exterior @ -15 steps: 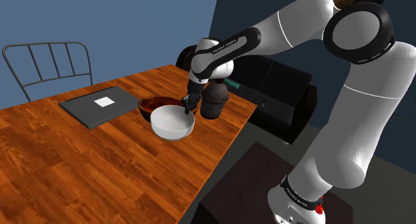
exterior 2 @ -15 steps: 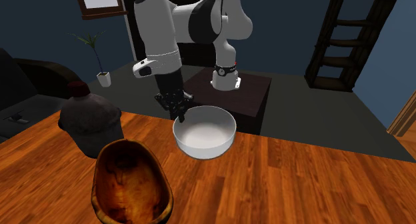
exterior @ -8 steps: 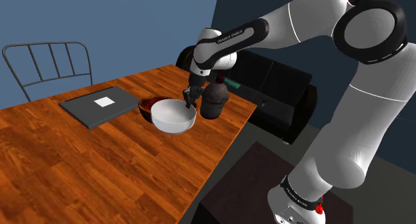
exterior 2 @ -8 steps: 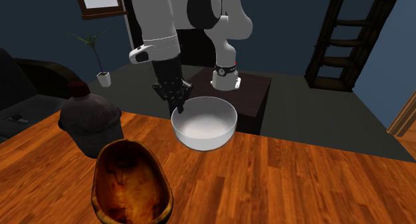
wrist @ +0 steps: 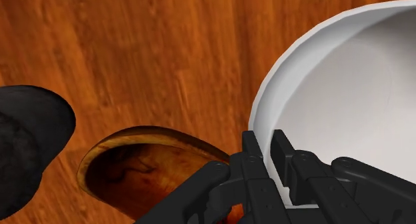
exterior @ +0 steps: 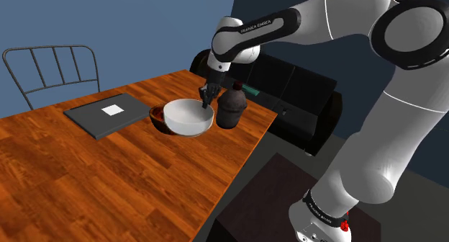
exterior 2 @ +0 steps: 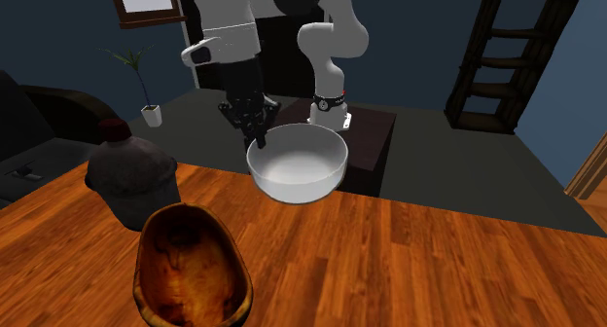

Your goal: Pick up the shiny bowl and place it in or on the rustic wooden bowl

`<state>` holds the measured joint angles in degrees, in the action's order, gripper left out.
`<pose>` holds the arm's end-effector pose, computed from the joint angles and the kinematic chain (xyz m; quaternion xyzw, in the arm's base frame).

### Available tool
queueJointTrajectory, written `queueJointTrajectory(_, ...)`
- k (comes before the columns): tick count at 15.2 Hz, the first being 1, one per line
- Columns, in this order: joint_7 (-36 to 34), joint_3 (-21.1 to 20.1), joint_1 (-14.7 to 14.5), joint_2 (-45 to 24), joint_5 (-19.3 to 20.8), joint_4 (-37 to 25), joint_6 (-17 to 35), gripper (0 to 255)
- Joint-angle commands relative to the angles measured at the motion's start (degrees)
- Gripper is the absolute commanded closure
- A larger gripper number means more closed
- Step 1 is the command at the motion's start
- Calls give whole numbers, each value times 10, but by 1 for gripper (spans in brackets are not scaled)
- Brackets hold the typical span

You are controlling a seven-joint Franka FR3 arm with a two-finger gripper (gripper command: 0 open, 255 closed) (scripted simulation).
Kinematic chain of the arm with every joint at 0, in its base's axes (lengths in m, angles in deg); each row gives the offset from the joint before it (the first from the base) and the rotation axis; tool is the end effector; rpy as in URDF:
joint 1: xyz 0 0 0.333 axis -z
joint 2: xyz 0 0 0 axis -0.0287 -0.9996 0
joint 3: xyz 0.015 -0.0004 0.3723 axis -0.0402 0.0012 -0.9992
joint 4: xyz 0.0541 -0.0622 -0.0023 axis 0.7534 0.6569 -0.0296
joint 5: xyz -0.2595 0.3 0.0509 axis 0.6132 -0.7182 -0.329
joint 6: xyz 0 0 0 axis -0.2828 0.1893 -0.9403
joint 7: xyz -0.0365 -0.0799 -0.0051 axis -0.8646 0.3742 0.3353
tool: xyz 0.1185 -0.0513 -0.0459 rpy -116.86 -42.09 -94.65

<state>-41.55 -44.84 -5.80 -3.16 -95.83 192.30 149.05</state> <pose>0.5699 0.0277 0.3986 -0.9974 -0.0322 0.0051 0.0650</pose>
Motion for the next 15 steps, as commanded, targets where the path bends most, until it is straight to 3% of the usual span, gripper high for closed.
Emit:
queueJointTrajectory(1,-3,0,0,8,2,-4,-12,255)
queueJointTrajectory(9,55,26,42,-121,-4,-212,-100,255)
queueJointTrajectory(15,85,36,80,-245,-13,-422,-191,255)
